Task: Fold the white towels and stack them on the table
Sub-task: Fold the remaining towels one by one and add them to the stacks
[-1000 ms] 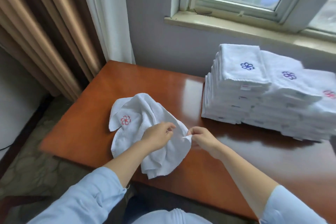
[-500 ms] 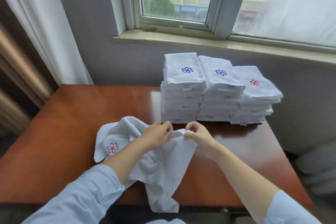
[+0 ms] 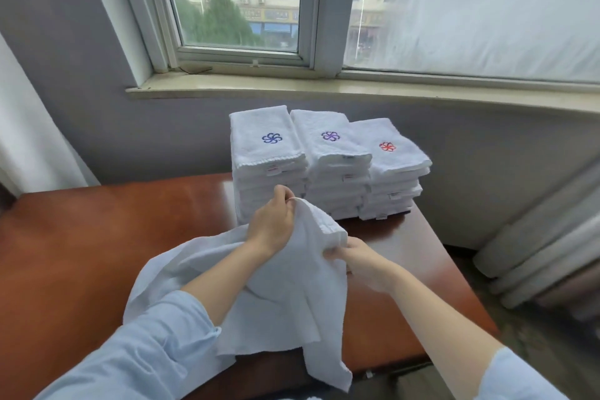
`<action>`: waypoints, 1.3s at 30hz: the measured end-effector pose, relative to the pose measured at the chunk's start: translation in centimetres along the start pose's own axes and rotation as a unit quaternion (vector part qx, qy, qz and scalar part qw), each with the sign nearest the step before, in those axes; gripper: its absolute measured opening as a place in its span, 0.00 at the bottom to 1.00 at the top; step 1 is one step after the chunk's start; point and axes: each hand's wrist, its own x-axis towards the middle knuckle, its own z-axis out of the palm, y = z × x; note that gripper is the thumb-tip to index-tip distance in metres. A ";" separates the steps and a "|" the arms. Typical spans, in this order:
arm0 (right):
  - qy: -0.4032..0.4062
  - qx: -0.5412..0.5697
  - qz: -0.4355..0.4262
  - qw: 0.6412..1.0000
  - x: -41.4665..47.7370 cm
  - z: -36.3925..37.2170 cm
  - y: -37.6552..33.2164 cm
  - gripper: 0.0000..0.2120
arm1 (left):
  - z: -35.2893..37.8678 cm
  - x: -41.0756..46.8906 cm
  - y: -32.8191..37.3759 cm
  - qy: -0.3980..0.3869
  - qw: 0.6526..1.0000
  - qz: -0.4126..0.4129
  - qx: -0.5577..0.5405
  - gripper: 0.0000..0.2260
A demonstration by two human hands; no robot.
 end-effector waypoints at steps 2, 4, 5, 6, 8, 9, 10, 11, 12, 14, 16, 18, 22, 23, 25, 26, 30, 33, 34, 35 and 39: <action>0.024 0.047 0.001 0.999 0.1 -0.7 -0.5 0.09 | 0.2 0.4 0.4 0.032 0.999 0.016 -0.013 0.04; 0.098 0.051 -0.005 0.994 0.2 -1.9 -1.3 0.06 | 0.4 0.9 0.9 0.070 0.996 0.043 -0.019 0.03; 0.138 0.052 -0.010 0.989 0.1 -2.5 -1.7 0.04 | 0.6 1.2 1.1 0.088 0.995 0.056 -0.009 0.03; 0.171 0.057 -0.018 0.983 0.1 -3.3 -2.0 0.04 | 0.9 1.5 1.2 0.100 0.993 0.064 0.005 0.03; 0.240 0.037 -0.035 0.969 0.1 -5.0 -2.4 0.05 | 1.6 1.8 1.5 0.103 0.992 0.073 0.000 0.03; 0.279 0.021 -0.039 0.959 0.2 -5.9 -2.5 0.05 | 2.1 1.8 1.6 0.087 0.994 0.069 -0.019 0.02; 0.318 0.006 -0.042 0.947 0.2 -6.7 -2.5 0.05 | 2.7 1.8 1.8 0.062 0.996 0.063 -0.034 0.01; 0.354 -0.007 -0.047 0.934 0.3 -7.3 -2.4 0.05 | 3.4 1.7 1.9 0.032 0.997 0.059 -0.038 0.02; 0.385 -0.019 -0.052 0.921 0.4 -7.9 -2.2 0.05 | 4.1 1.6 1.9 -0.005 0.998 0.058 -0.032 0.02; 0.417 -0.049 -0.046 0.907 0.3 -8.8 -1.4 0.05 | 5.6 1.3 1.7 -0.109 0.992 0.068 -0.005 0.06; 0.409 -0.104 -0.012 0.907 0.2 -9.1 0.0 0.11 | 6.9 0.7 1.1 -0.230 0.969 0.085 0.035 0.15; 0.387 -0.150 0.015 0.910 0.3 -8.7 1.3 0.17 | 7.7 -0.2 0.2 -0.303 0.948 0.079 0.055 0.19; 0.280 -0.219 0.047 0.933 0.6 -5.5 3.3 0.20 | 8.2 -2.1 -1.9 -0.330 0.940 0.031 0.087 0.20; 0.236 -0.236 0.061 0.941 0.7 -4.5 3.7 0.22 | 7.9 -2.5 -2.6 -0.328 0.939 0.017 0.102 0.20; 0.137 -0.275 0.080 0.948 0.9 -2.3 4.4 0.25 | 7.2 -3.3 -4.0 -0.326 0.937 0.001 0.126 0.20; 0.092 -0.298 0.082 0.947 1.1 -1.2 4.5 0.27 | 6.7 -3.8 -4.9 -0.321 0.938 -0.008 0.130 0.20; -0.006 -0.386 0.042 0.922 2.2 3.2 4.1 0.31 | 3.5 -6.5 -8.5 -0.256 0.958 -0.074 0.109 0.17; -0.046 -0.436 -0.017 0.899 3.6 6.7 2.8 0.31 | 0.5 -8.9 -11.4 -0.183 0.971 -0.113 0.103 0.16; -0.053 -0.445 -0.033 0.893 4.1 7.7 2.4 0.31 | -0.4 -9.6 -12.2 -0.160 0.974 -0.128 0.101 0.15; -0.062 -0.454 -0.049 0.887 4.7 8.9 1.9 0.30 | -1.5 -10.4 -13.1 -0.135 0.975 -0.147 0.096 0.14; -0.100 -0.474 -0.099 0.869 7.1 13.6 0.8 0.29 | -4.9 -13.3 -16.4 -0.073 0.971 -0.211 0.081 0.14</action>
